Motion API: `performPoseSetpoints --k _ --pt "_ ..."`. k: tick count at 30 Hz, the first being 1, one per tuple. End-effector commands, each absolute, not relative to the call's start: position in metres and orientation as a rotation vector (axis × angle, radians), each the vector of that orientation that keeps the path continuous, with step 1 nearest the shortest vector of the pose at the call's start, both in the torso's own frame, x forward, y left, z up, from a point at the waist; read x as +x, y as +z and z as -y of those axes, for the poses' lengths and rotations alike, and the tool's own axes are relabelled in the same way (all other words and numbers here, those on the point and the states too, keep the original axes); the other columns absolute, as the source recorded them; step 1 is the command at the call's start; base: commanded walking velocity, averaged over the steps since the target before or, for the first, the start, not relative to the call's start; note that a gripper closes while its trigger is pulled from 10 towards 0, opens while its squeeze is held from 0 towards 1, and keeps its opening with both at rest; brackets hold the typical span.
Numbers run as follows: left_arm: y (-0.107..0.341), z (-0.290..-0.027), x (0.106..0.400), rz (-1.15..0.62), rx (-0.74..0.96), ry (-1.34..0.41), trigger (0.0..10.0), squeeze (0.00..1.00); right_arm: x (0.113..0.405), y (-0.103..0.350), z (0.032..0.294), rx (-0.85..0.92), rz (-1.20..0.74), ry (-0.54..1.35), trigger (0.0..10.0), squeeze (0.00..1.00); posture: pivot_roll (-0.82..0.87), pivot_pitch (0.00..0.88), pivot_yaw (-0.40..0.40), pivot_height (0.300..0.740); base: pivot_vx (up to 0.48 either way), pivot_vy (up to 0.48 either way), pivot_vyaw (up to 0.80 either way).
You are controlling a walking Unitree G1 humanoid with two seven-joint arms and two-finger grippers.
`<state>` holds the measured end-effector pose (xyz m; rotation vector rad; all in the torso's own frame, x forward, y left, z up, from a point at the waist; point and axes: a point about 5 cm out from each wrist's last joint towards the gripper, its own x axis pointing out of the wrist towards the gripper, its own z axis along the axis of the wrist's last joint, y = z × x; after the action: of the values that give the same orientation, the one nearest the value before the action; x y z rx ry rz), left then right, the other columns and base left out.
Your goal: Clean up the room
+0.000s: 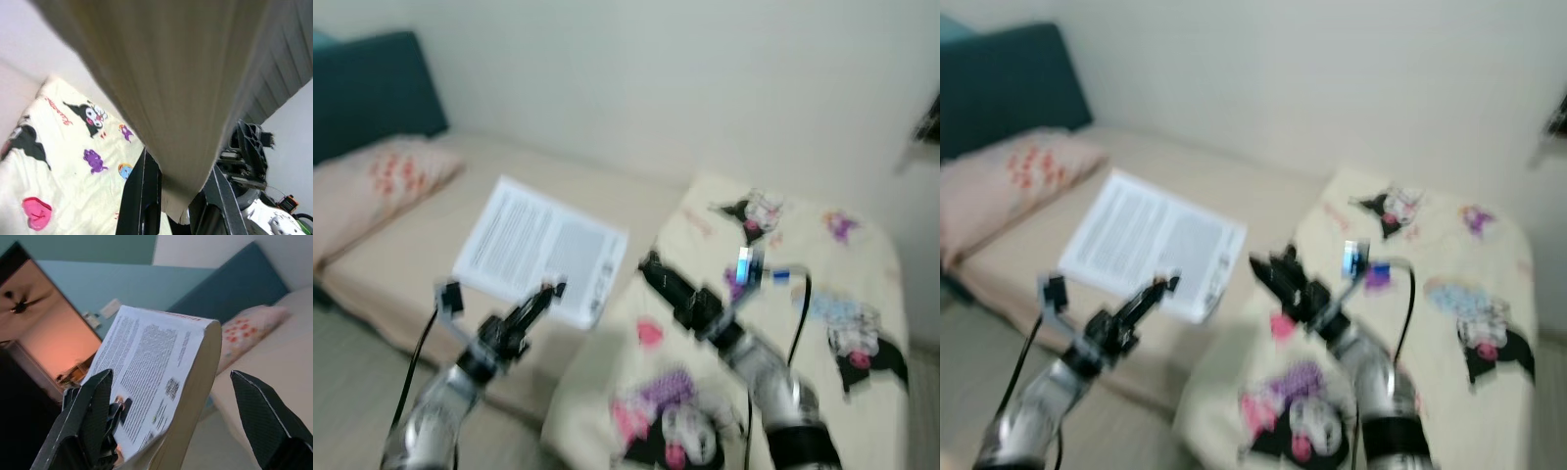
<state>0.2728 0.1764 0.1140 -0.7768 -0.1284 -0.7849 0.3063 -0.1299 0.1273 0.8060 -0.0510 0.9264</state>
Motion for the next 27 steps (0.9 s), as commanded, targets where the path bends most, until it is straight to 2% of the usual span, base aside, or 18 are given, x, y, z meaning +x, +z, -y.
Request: performPoseSetpoints --k 1,6,10,23,24,27 --pt "0.131 -0.174 0.272 0.185 -0.758 -0.859 10.0 0.0 0.304 0.134 0.125 0.84 0.066 0.975 10.0 0.0 -0.04 0.0 -0.055 0.74 0.0 0.0 0.76" --pt "0.159 -0.168 0.261 0.233 -0.732 -1.026 10.0 0.0 0.298 0.138 0.123 0.855 0.036 1.035 10.0 0.0 -0.04 0.0 -0.054 0.74 0.0 0.0 0.75" --pt "0.164 -0.167 0.257 0.235 -0.728 -1.059 10.0 0.0 0.296 0.139 0.123 0.866 0.01 1.037 10.0 0.0 -0.04 0.0 -0.054 0.74 0.0 0.0 0.7" --pt "0.16 -0.152 0.24 0.141 -0.732 -1.206 10.0 0.0 0.279 0.151 0.113 0.853 -0.026 1.191 10.0 0.0 -0.04 0.0 -0.048 0.74 0.0 0.0 0.0" --pt "0.159 -0.151 0.24 0.135 -0.734 -1.206 10.0 0.0 0.279 0.152 0.114 0.855 -0.018 1.182 0.0 0.0 -0.04 0.0 -0.047 0.74 0.0 0.0 0.0" --pt "0.157 -0.15 0.241 0.128 -0.729 -1.198 10.0 0.0 0.28 0.154 0.115 0.861 -0.008 1.176 0.0 0.0 -0.04 0.0 -0.046 0.74 0.0 0.0 0.0"
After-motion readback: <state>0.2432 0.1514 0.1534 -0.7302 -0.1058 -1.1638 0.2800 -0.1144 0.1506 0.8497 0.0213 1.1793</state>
